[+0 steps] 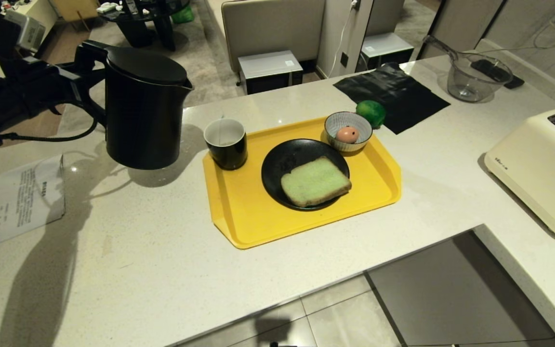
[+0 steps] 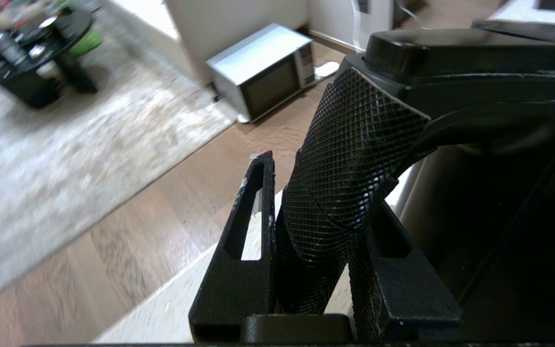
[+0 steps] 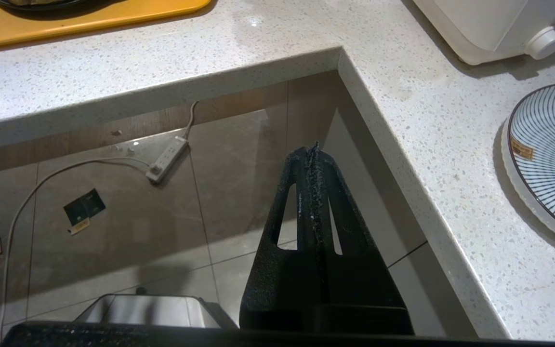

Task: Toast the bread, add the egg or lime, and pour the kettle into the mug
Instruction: Pour water into a cup

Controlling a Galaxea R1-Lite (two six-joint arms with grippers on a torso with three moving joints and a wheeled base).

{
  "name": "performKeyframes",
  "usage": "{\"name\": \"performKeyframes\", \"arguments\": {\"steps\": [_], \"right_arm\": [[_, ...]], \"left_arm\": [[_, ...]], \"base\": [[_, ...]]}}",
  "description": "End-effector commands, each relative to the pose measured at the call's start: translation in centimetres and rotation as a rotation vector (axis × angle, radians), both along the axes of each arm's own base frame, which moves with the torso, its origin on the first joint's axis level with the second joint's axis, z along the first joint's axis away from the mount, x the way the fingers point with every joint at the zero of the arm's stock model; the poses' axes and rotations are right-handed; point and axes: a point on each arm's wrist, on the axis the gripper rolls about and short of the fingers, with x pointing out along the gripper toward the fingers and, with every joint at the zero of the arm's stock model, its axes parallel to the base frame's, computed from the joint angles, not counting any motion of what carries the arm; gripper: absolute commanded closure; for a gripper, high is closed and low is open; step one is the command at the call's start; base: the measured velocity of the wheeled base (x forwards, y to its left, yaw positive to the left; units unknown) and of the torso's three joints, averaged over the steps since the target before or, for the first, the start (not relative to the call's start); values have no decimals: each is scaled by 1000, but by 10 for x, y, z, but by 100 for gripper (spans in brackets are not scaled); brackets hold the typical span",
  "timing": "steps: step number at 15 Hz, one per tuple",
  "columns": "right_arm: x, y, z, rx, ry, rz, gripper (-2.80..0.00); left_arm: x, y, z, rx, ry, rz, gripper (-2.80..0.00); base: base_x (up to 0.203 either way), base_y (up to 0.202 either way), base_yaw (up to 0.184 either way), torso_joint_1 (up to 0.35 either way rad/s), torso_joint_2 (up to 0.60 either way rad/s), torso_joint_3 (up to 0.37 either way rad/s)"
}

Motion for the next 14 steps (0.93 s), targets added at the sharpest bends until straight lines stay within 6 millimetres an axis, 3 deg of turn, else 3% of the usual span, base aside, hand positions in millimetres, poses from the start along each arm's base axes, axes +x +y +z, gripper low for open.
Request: {"name": "performKeyframes", "arguments": {"steps": [1,5,14], "right_arm": [[2,0,-5,0,20,1,0],[2,0,-5,0,19,2,0],[2,0,-5,0,20,1,0]], "left_arm": [[8,0,5,29,-3,-6,0],[16,1,19,70,3,-3,0],[14,-1,16,270,64,-39,0]], "base": [[0,0,0,0,0,0],[0,0,0,0,0,0],[0,0,0,0,0,0]]}}
